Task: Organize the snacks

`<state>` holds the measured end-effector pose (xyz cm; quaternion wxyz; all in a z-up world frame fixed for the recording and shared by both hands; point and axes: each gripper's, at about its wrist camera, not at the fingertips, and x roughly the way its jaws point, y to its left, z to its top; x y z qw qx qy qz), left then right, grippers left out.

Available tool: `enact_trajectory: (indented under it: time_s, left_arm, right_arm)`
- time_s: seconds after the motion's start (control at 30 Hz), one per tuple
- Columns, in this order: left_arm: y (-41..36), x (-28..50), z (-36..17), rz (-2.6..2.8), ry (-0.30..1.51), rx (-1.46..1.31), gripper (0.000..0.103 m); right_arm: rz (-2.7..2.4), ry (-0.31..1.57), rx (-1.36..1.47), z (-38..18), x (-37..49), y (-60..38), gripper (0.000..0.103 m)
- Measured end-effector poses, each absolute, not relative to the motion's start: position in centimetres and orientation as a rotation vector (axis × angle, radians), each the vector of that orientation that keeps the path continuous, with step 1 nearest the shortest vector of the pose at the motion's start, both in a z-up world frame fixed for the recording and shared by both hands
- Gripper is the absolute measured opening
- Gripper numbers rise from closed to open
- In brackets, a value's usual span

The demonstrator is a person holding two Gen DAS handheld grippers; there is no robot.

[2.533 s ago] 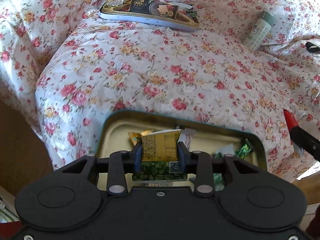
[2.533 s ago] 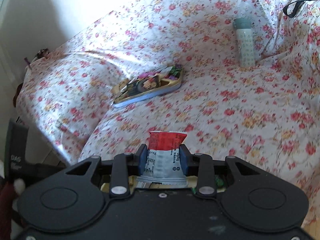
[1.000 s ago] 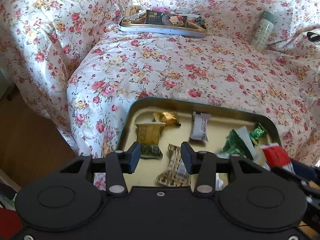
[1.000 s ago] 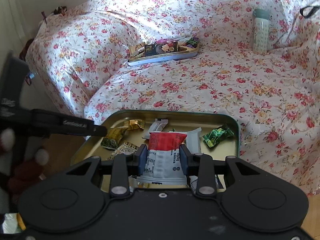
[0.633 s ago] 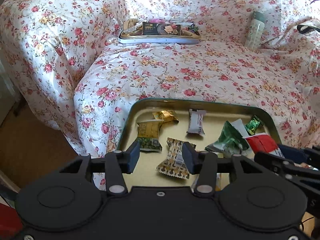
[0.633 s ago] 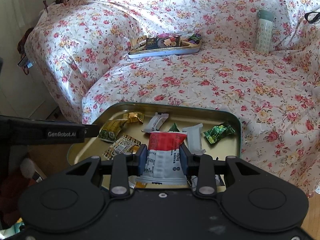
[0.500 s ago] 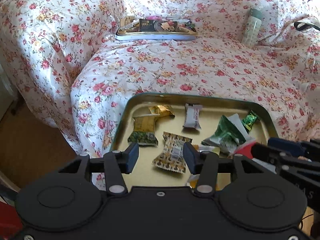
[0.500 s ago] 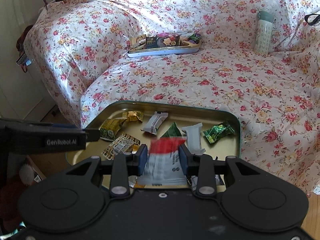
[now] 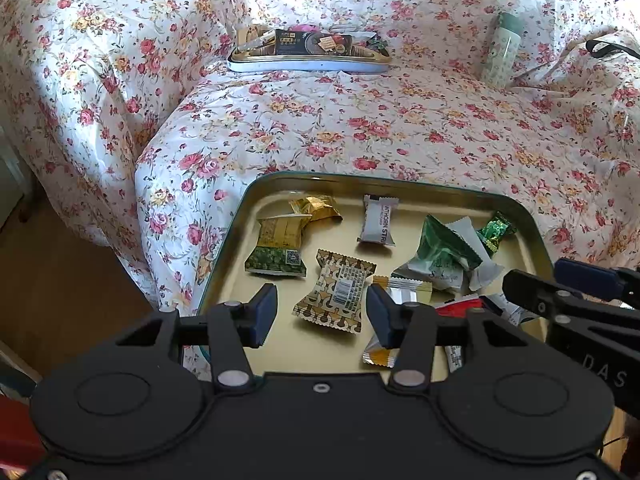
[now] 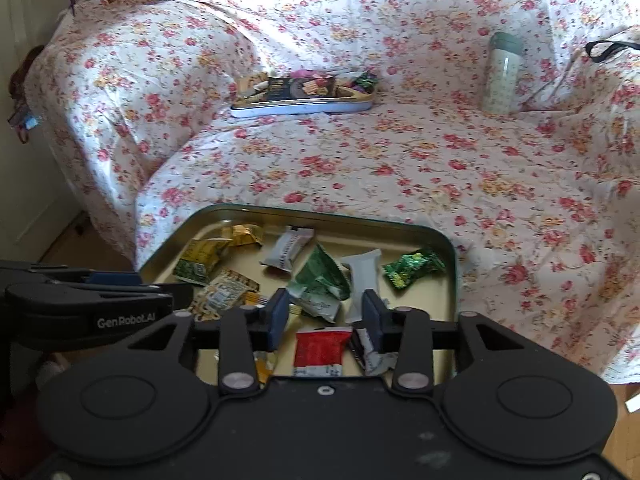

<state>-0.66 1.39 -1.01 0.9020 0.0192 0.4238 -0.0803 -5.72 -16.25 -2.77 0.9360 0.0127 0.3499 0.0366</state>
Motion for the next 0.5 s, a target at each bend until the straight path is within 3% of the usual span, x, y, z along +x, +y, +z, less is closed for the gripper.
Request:
enact_trajectory:
  time_s: [0.5]
  left_arm:
    - [1.25, -0.68, -1.18, -0.134, 0.879, 0.071, 0.057]
  right_arm:
    - [-0.038, 0.753, 0.072, -3.42, -5.92, -16.96, 0.074]
